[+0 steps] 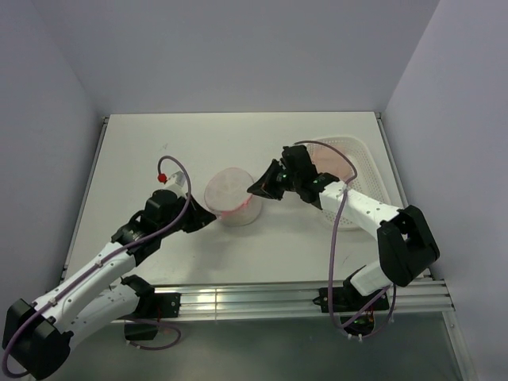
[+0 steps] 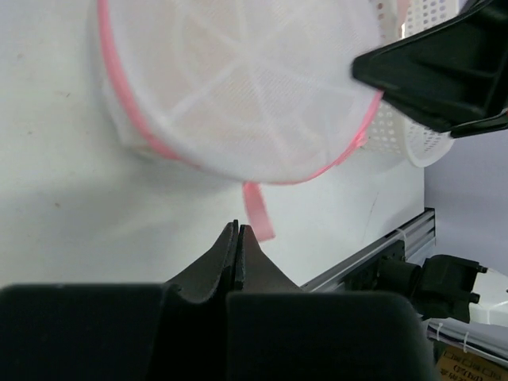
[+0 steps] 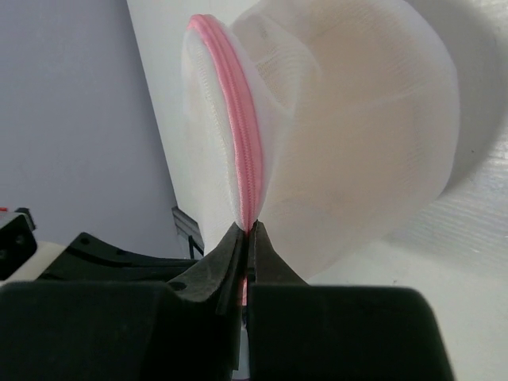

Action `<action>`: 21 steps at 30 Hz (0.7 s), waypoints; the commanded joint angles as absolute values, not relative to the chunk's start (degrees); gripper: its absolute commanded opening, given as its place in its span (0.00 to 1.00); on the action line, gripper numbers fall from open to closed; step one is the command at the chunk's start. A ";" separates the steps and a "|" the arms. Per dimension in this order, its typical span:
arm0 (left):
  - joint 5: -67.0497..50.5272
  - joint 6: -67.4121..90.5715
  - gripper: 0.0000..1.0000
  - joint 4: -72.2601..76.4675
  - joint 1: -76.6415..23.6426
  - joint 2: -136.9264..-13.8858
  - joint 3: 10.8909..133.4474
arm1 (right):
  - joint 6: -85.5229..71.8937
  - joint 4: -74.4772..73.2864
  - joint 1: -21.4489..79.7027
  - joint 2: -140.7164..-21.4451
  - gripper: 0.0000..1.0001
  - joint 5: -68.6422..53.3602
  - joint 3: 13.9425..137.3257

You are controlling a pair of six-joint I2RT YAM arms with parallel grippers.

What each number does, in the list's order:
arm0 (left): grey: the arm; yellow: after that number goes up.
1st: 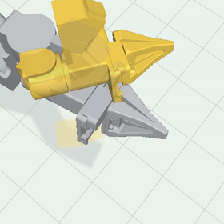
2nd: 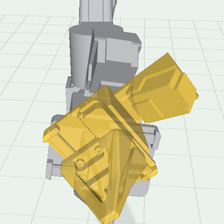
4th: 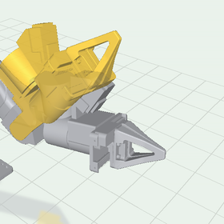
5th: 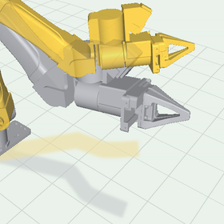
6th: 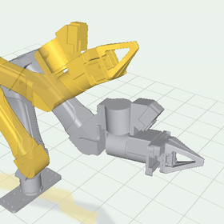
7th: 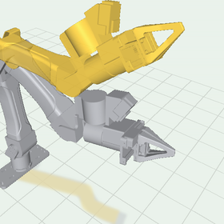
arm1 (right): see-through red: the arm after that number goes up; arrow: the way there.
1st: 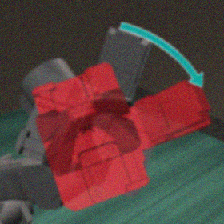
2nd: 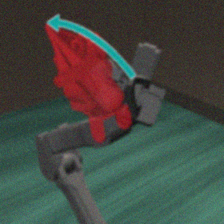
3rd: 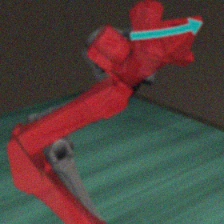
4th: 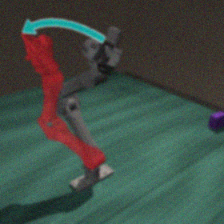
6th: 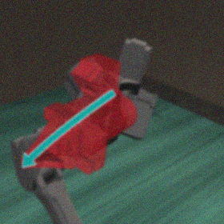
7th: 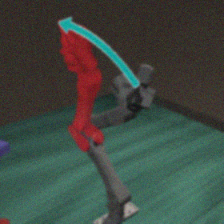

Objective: Place the bra in the laundry bag and zip it closed

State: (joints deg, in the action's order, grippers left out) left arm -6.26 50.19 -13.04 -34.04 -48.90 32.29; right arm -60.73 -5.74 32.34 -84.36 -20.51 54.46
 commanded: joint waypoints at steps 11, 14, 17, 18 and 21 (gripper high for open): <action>-11.96 46.59 0.00 -10.55 -35.75 -46.32 36.20 | -57.92 -7.82 31.11 -84.11 0.00 -19.69 59.41; -11.25 45.44 0.09 -8.44 -41.12 -48.42 39.89 | -57.57 -8.96 31.55 -84.29 0.00 -18.72 60.12; -11.51 45.00 0.23 -5.29 -44.99 -52.81 41.57 | -57.66 -8.96 31.73 -84.55 0.00 -18.72 60.21; -11.51 45.44 0.27 -4.14 -45.52 -53.87 41.66 | -57.57 -9.05 31.73 -84.55 0.00 -18.63 60.29; -11.43 46.14 0.34 -0.53 -46.14 -58.43 41.40 | -57.39 -9.49 31.82 -84.73 0.00 -18.54 60.29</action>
State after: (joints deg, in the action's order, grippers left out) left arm -10.76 46.94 -5.65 -45.65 -55.11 40.40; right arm -58.59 -9.08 31.40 -84.51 -19.35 57.65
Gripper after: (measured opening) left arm 0.329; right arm 0.024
